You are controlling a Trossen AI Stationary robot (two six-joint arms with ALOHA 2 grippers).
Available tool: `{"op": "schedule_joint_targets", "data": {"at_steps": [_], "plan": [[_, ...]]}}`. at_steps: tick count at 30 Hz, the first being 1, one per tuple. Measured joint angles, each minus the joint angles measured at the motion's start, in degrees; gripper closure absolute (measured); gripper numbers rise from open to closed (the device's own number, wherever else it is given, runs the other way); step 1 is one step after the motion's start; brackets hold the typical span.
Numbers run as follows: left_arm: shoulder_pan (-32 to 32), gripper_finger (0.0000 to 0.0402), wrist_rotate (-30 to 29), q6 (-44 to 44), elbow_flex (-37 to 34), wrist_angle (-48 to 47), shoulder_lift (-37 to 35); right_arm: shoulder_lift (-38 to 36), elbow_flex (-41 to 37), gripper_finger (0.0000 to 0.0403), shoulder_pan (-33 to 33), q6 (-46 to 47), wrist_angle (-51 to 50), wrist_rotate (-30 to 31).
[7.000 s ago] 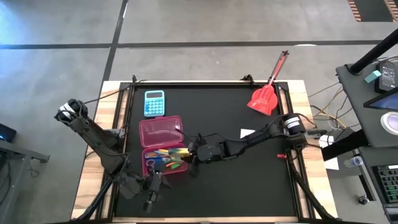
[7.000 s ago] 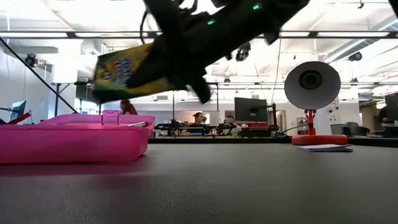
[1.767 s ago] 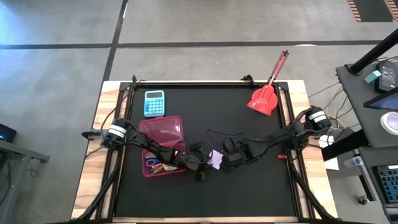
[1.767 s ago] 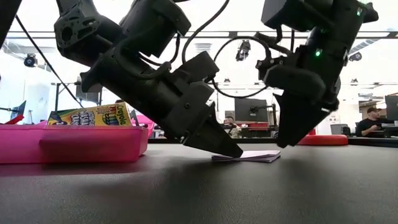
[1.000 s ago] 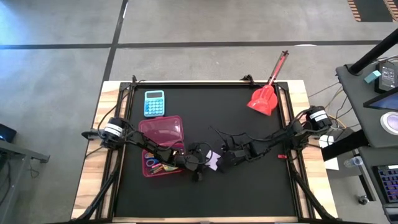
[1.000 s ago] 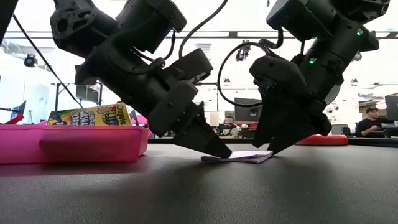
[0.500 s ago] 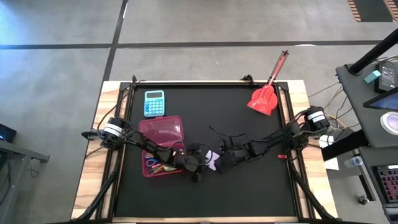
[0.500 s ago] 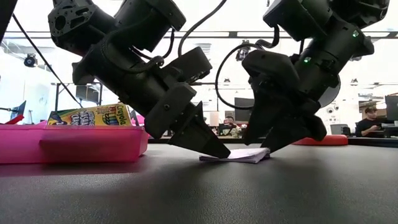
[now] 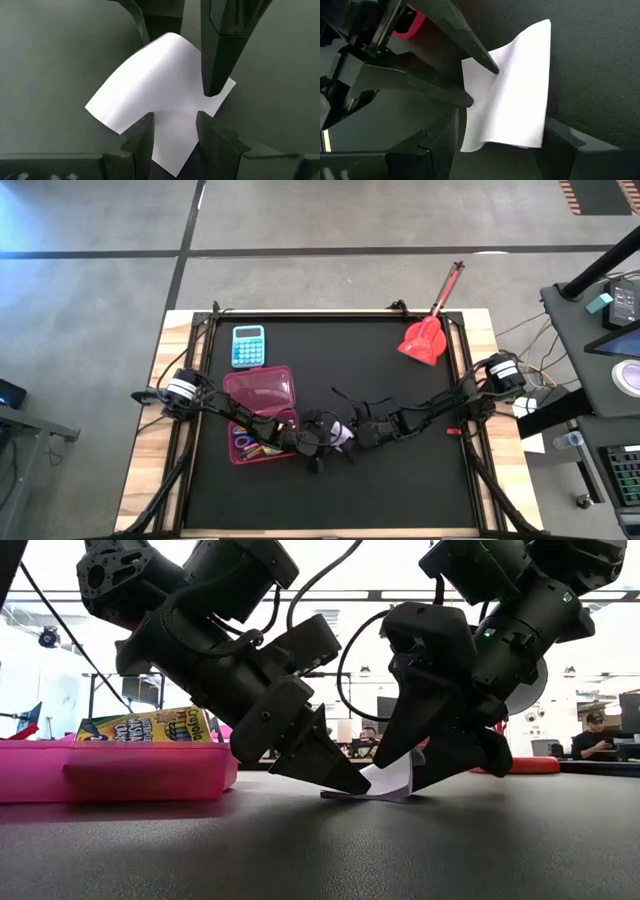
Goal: Pack school essentials
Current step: Put the white sticky notes into the pink supply box
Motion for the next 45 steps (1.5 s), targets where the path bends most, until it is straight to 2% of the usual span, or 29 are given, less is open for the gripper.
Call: {"op": "schedule_joint_targets", "data": {"at_steps": [12,23,27,37,41,45], "plan": [[0.04,0.0269,-0.30,2.62,-0.08,4.77,0.00,0.94,0.02,0.0188,0.06,1.12,1.18,1.28],[0.16,0.0269,-0.28,2.75,0.28,4.90,0.00,1.11,0.00,0.0188,0.01,-0.58,3.07,5.39],[0.74,0.0269,0.01,2.90,0.42,8.72,0.02,1.12,-0.02,0.0188,-0.02,-1.61,4.14,7.59],[0.81,0.0269,0.08,2.60,0.31,9.90,0.07,1.06,-0.02,0.0189,0.80,-1.78,1.88,6.88],[0.81,0.0269,0.07,2.58,0.46,9.78,0.07,1.03,0.00,0.0204,0.83,-1.81,1.19,6.89],[0.81,0.0269,0.05,2.54,0.46,9.73,0.07,1.03,0.00,0.0240,0.83,-1.94,0.67,7.14]]}}
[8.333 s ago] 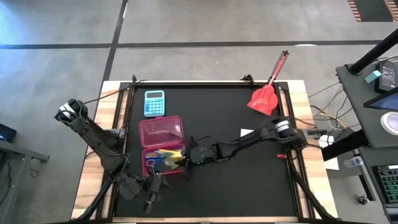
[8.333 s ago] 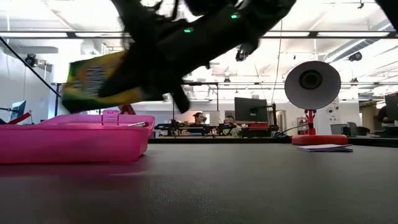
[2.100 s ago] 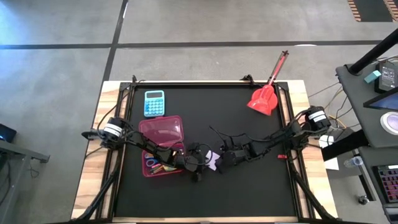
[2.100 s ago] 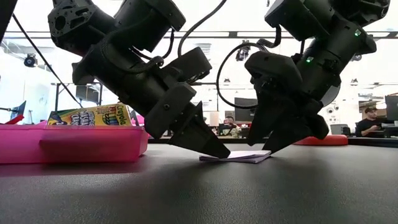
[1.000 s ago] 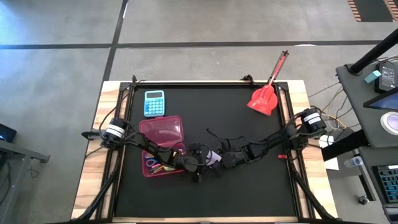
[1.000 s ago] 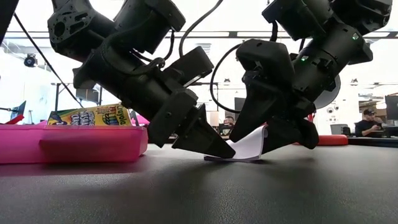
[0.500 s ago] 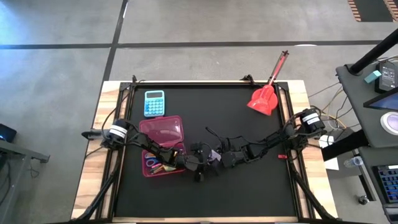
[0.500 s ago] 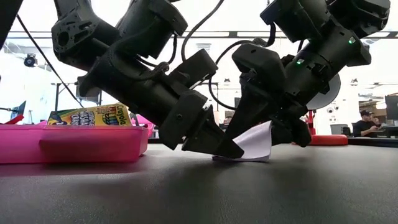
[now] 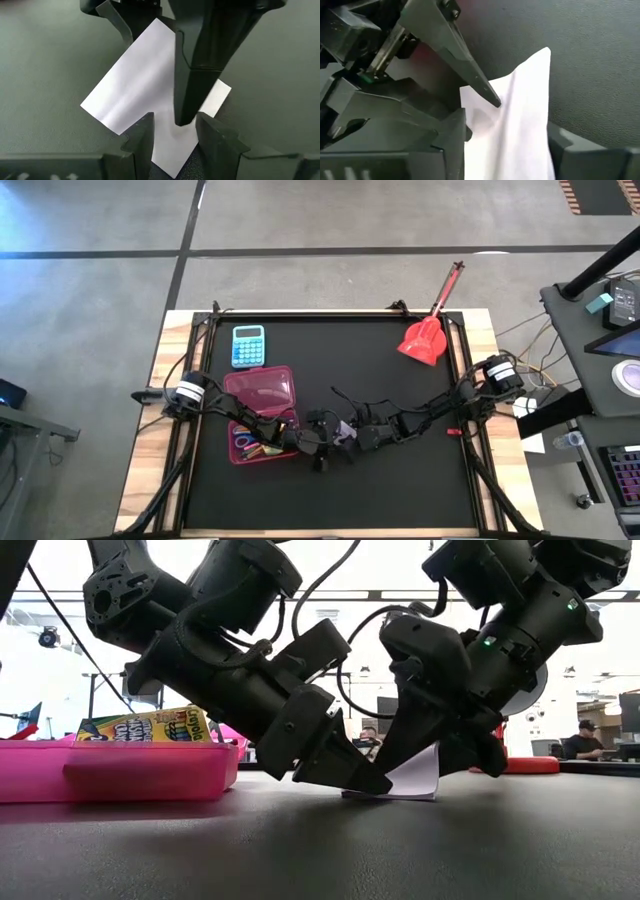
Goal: Pack school essentials
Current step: Put the white sticky notes into the pink supply box
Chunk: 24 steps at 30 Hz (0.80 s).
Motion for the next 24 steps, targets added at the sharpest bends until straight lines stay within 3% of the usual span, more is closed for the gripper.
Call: {"op": "schedule_joint_targets", "data": {"at_steps": [6,13,24], "plan": [[0.00,0.0269,0.00,-0.02,0.00,0.00,-0.14,0.00,0.00,0.0296,0.04,0.07,-0.17,-0.28],[-0.01,0.0269,0.37,-0.03,-0.03,-0.74,-1.40,-0.03,0.00,0.0333,0.04,0.02,-0.61,-0.25],[-2.99,0.0269,2.09,-3.30,-1.26,-19.70,-17.54,-0.95,0.17,0.0363,0.04,-2.24,-2.95,-0.69]]}}
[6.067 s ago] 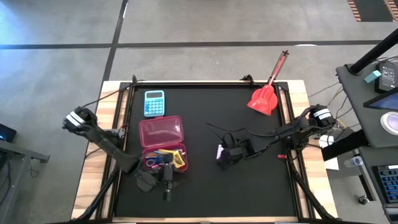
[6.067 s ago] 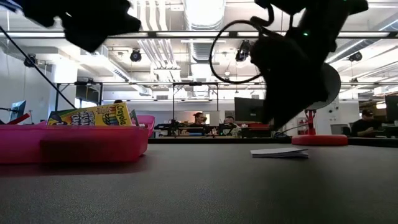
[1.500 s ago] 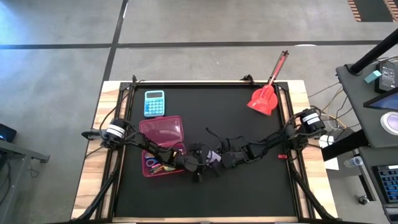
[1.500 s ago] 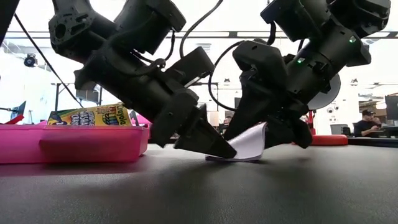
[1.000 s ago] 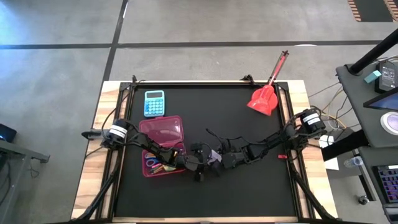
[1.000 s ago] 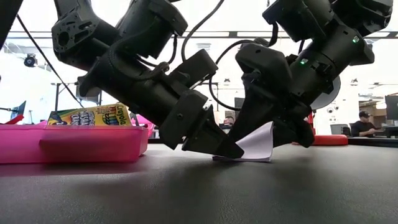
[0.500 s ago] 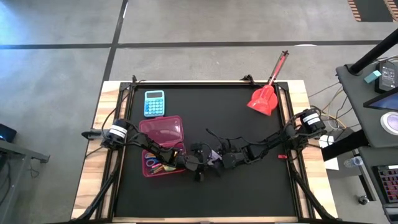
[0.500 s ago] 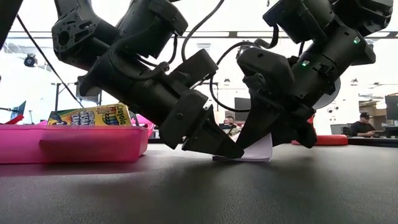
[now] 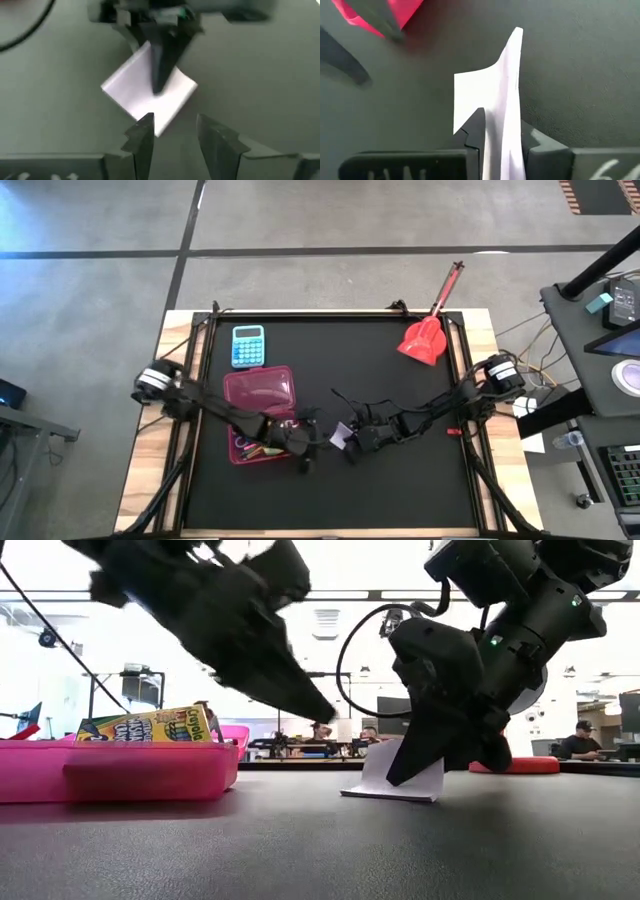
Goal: Pack school essentials
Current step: Put the white sticky notes into the pink supply box
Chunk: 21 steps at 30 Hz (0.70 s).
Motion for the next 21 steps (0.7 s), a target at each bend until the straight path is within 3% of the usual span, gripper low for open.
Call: {"op": "schedule_joint_targets", "data": {"at_steps": [7,21], "plan": [[-6.59,0.0269,0.08,-4.81,-1.18,-9.76,-8.82,-1.61,0.83,0.0365,0.00,-3.80,0.21,0.07],[-15.93,0.0269,-0.49,-13.42,-4.50,-10.22,-14.56,-1.66,13.62,0.0365,-0.13,-18.80,-2.43,2.16]]}}
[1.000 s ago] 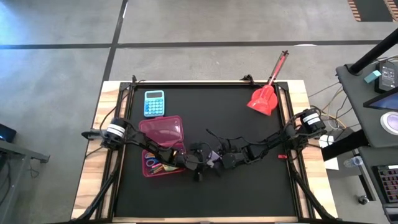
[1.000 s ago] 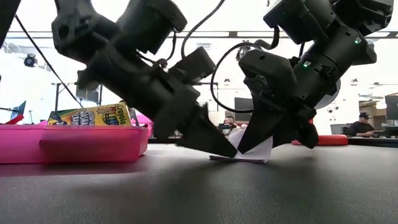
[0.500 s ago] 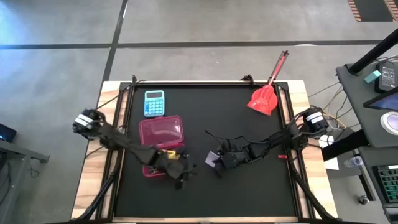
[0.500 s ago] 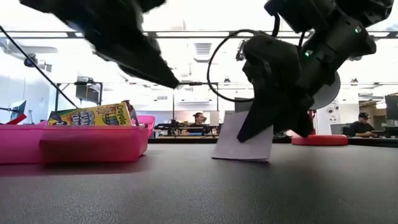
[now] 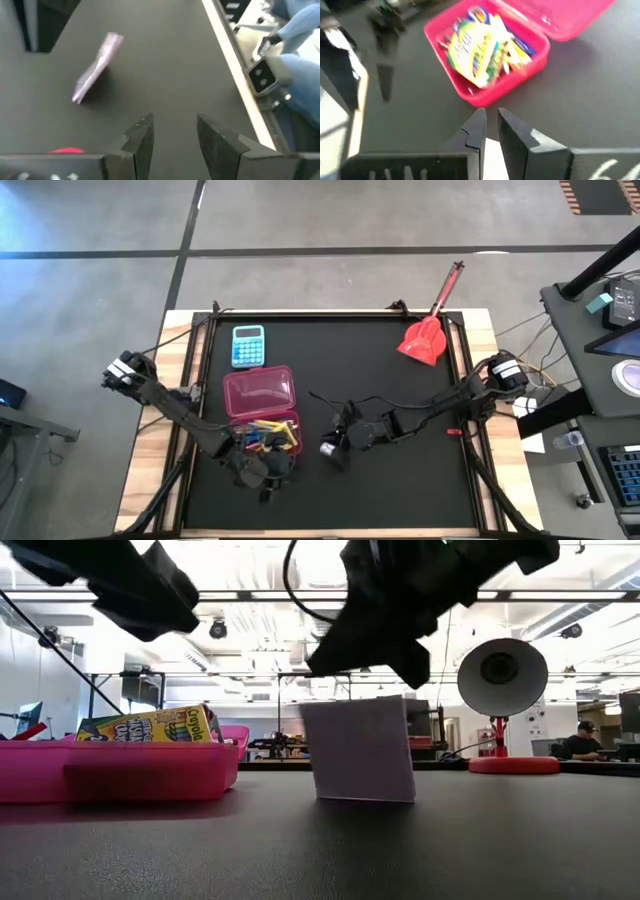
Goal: Pack school essentials
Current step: Put the white sticky notes into the pink supply box
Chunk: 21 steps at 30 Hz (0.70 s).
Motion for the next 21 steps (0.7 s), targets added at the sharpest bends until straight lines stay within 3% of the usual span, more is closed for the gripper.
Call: {"op": "schedule_joint_targets", "data": {"at_steps": [9,21], "plan": [[-0.47,0.0269,-1.38,-0.09,-0.51,-0.35,0.04,0.02,-2.91,0.0357,0.96,7.25,-8.03,-0.46],[0.53,0.0269,-5.82,4.06,-3.97,20.76,9.98,0.00,-3.06,0.0250,5.97,12.02,-11.08,-2.12]]}}
